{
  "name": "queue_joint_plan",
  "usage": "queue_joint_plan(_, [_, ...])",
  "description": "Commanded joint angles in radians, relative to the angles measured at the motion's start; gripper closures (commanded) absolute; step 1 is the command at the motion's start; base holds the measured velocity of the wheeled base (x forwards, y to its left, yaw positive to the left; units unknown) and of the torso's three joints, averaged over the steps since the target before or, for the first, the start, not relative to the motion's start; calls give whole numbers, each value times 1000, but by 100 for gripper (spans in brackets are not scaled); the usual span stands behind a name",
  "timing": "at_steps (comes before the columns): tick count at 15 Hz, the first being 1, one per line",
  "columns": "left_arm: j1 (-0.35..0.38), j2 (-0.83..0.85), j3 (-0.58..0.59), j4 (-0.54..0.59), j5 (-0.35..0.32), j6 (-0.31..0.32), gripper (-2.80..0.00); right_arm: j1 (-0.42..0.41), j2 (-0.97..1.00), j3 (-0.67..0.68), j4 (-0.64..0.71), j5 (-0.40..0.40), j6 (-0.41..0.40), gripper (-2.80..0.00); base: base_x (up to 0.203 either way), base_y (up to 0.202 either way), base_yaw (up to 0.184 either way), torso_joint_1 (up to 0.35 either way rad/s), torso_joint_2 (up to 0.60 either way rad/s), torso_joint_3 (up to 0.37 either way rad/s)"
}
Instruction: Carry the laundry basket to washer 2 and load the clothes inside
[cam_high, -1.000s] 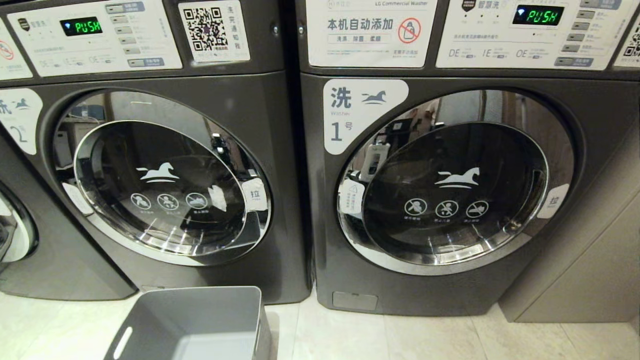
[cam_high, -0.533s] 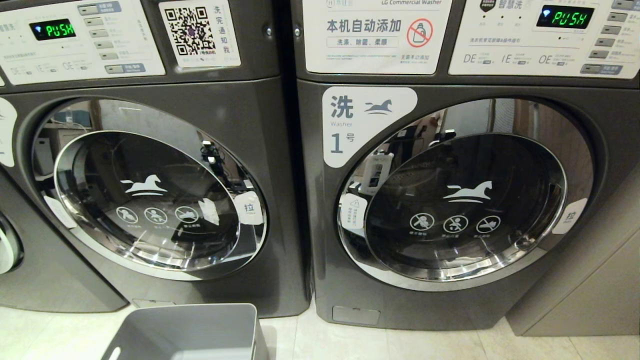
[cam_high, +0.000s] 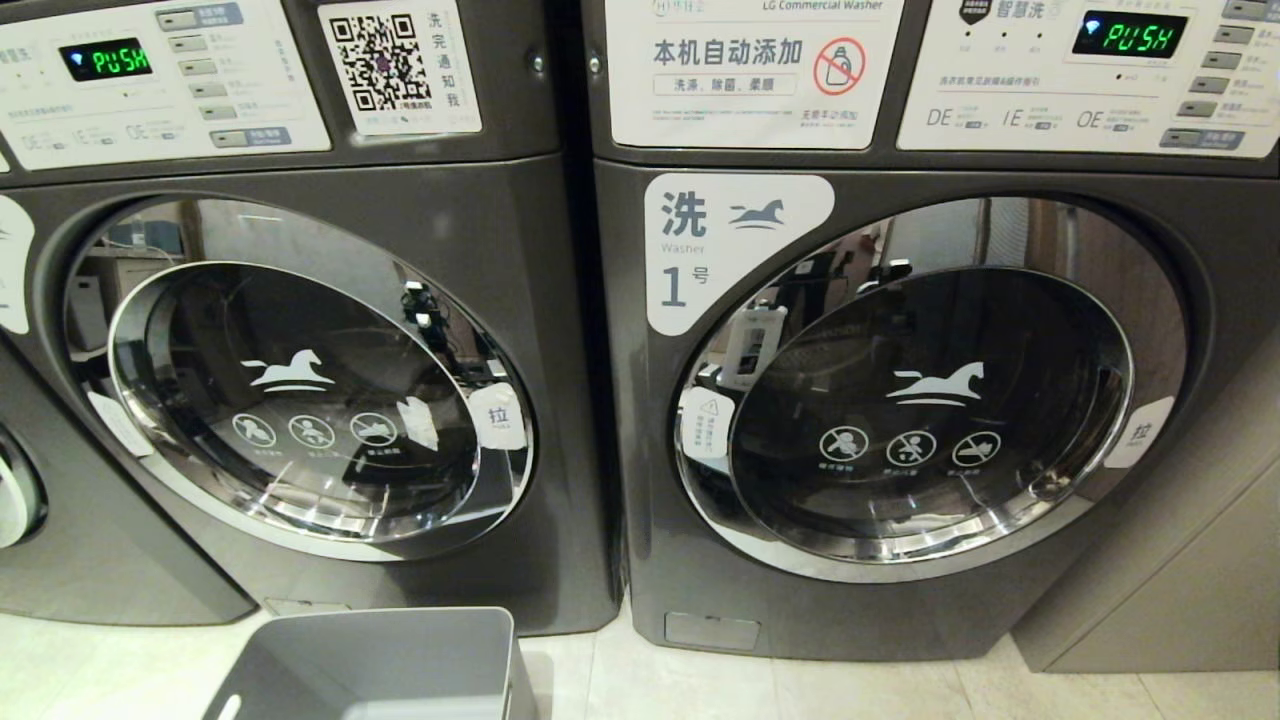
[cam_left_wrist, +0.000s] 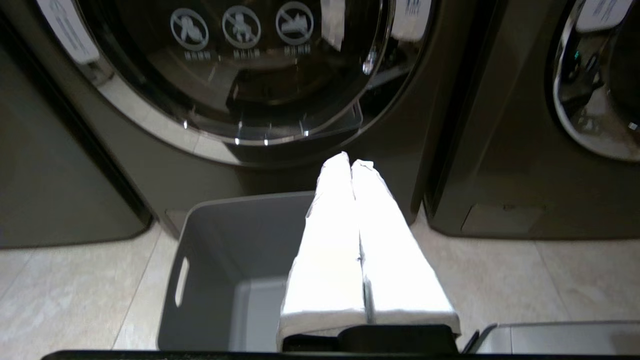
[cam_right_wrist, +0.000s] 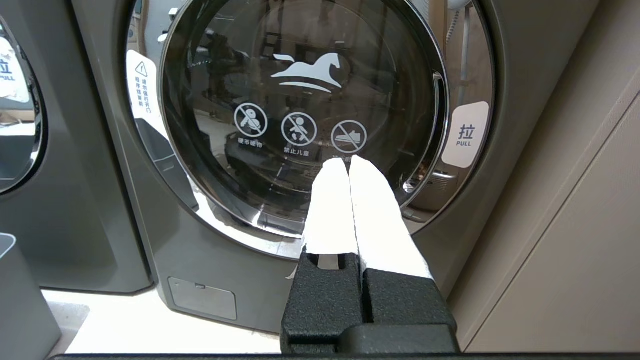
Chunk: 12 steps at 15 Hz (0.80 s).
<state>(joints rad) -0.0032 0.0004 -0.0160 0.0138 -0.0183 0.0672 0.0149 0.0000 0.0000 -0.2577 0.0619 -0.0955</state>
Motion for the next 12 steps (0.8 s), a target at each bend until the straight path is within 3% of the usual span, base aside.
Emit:
queue_joint_plan(1, [0,6,-112,-1,-19,-3,0,0,2,40,-2,1,-1,0,0,0,0,0,0,0])
queue_joint_plan(3, [0,86,-348,25,-59,-7,0,0,2,40,-2,1,-1,0,0,0,0,0,0,0])
queue_joint_plan(5, [0,298,-588,50,-71,-23,0,0,2,40,-2,1,0,0,0,0,0,0,0,0])
queue_joint_plan(8, [12,780,-1026,68,-83,-87,0,0,2,40,-2,1,-1,0,0,0,0,0,0,0])
queue_joint_plan(10, [18,1089,-1399,73,-89,-166,0,0,2,40,-2,1,-1,0,0,0,0,0,0,0])
queue_joint_plan(12, [3,1356,-1699,66,-96,-239,0,0,2,40,-2,0,-1,0,0,0,0,0,0,0])
